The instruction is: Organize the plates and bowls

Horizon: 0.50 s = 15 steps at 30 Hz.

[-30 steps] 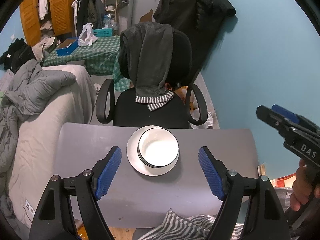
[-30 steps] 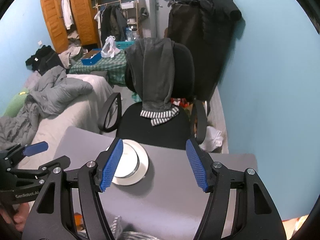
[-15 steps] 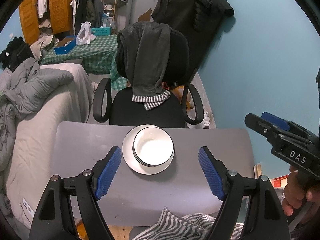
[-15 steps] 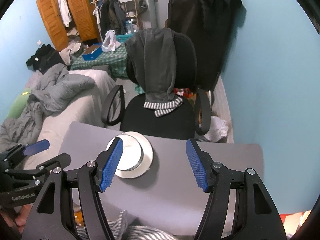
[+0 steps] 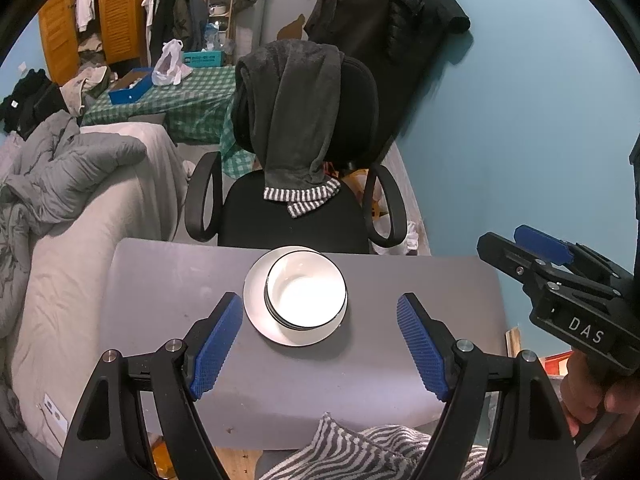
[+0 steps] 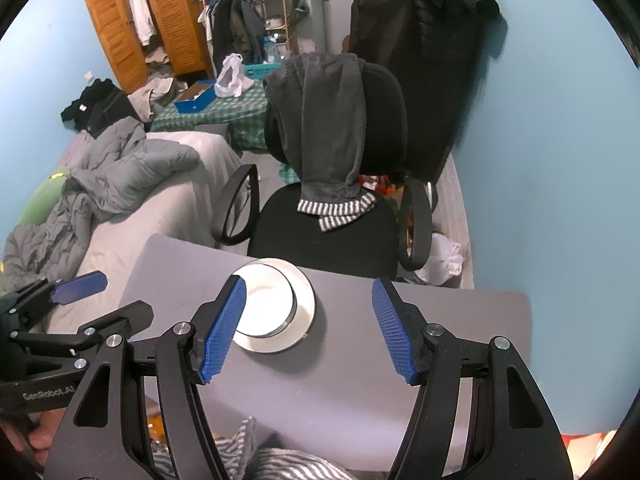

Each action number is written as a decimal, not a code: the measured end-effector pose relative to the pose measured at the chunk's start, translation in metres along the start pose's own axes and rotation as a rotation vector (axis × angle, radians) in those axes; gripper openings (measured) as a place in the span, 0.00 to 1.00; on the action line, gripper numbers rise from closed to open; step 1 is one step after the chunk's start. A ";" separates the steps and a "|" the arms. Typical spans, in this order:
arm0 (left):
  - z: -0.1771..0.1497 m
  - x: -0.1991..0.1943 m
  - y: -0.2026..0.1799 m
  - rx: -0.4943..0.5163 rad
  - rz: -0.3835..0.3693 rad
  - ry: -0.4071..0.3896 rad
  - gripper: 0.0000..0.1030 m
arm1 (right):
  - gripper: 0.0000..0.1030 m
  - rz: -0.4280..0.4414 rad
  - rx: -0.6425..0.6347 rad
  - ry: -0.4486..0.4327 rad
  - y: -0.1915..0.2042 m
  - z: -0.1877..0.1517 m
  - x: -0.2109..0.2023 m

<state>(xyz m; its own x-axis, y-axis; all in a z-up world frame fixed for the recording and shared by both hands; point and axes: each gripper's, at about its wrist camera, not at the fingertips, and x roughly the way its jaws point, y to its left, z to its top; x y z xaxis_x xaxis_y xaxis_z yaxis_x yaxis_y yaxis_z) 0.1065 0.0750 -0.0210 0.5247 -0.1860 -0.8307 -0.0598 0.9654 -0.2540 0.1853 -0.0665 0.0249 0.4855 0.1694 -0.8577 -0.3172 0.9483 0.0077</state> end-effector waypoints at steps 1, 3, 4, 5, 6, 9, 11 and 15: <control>0.000 0.000 0.000 0.000 0.002 0.000 0.78 | 0.63 0.000 0.000 0.002 0.000 0.000 0.000; -0.001 0.000 0.000 -0.002 0.001 0.001 0.78 | 0.63 0.002 -0.002 0.005 0.001 0.000 0.000; -0.001 0.000 0.000 -0.002 0.001 0.003 0.78 | 0.63 0.004 -0.002 0.005 0.001 0.000 -0.001; -0.001 0.000 0.000 -0.001 0.002 0.004 0.78 | 0.63 0.007 -0.003 0.006 0.002 0.001 -0.001; -0.001 0.000 -0.001 -0.001 0.001 0.006 0.78 | 0.63 0.008 -0.003 0.007 0.001 0.001 0.000; 0.000 0.001 -0.003 -0.003 -0.004 0.011 0.78 | 0.63 0.013 -0.003 0.008 0.001 0.001 0.001; 0.001 0.001 -0.003 -0.003 -0.005 0.009 0.78 | 0.63 0.014 -0.005 0.010 0.000 0.002 0.001; 0.002 0.000 -0.005 0.004 0.007 -0.002 0.78 | 0.63 0.017 -0.003 0.010 0.001 0.002 0.002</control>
<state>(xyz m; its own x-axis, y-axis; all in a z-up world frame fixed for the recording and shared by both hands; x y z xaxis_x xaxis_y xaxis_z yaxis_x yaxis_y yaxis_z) 0.1082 0.0707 -0.0186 0.5260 -0.1789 -0.8315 -0.0598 0.9674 -0.2460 0.1876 -0.0647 0.0245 0.4723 0.1827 -0.8623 -0.3281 0.9444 0.0204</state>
